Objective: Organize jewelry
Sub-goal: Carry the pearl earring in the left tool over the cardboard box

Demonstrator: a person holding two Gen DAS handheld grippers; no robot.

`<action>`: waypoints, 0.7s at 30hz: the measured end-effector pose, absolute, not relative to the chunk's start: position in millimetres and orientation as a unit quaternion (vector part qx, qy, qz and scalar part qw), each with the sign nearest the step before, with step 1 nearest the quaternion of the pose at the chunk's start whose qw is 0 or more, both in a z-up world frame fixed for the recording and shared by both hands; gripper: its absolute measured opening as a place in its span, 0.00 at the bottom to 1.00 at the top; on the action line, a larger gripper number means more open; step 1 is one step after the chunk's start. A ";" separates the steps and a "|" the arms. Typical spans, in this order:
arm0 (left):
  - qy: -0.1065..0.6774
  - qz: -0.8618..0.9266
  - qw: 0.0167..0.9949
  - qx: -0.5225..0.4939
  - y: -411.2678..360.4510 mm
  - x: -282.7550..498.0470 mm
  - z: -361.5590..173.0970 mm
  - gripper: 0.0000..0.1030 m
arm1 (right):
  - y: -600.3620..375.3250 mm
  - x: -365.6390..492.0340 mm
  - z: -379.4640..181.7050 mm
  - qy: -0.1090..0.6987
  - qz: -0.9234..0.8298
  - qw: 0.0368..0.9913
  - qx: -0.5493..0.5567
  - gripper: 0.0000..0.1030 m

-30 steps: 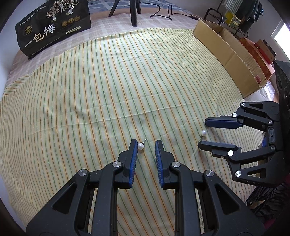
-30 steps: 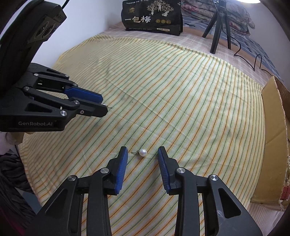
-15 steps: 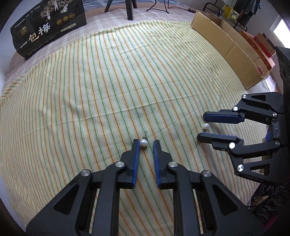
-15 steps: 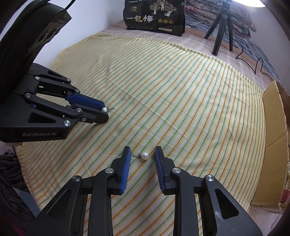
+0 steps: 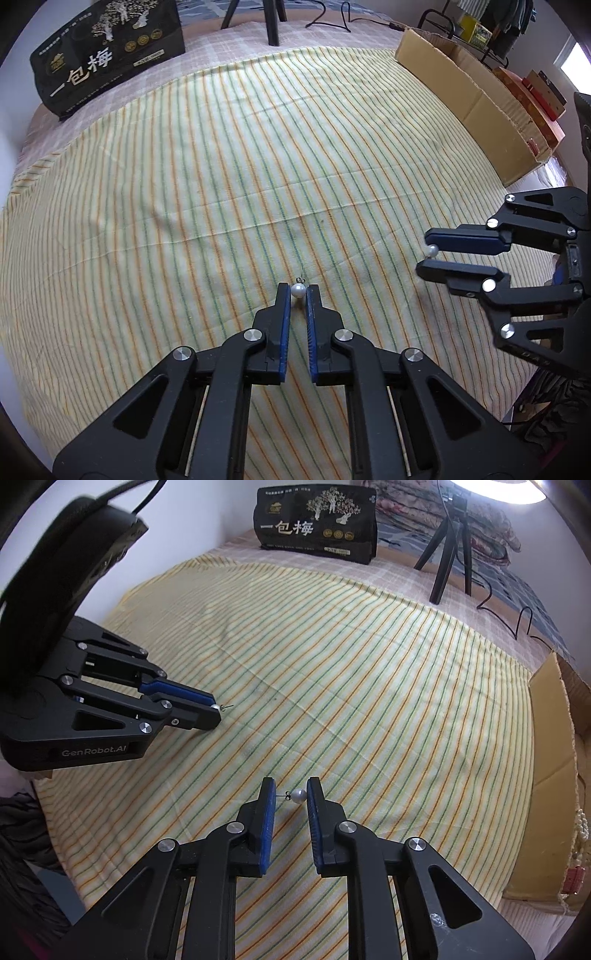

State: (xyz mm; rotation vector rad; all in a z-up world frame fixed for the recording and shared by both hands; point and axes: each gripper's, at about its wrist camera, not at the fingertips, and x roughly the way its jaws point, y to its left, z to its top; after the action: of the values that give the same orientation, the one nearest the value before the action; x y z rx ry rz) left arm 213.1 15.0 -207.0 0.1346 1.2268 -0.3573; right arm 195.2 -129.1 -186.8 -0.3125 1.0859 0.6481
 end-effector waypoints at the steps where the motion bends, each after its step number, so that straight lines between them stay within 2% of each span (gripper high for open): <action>1: 0.571 -0.165 0.802 0.060 17.2 212.2 -204.8 0.06 | -130.5 194.5 -185.0 0.504 0.301 0.797 -0.144 0.15; 21: 0.510 -0.182 0.840 0.009 -1.3 205.4 -139.2 0.06 | -178.4 201.4 -120.5 0.450 0.260 0.850 -0.093 0.15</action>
State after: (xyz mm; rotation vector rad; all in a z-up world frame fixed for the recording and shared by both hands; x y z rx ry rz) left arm 205.4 -1.3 -139.2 0.0187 1.0790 -0.3851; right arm 201.4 -178.4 -120.5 -0.1949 0.9475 0.5470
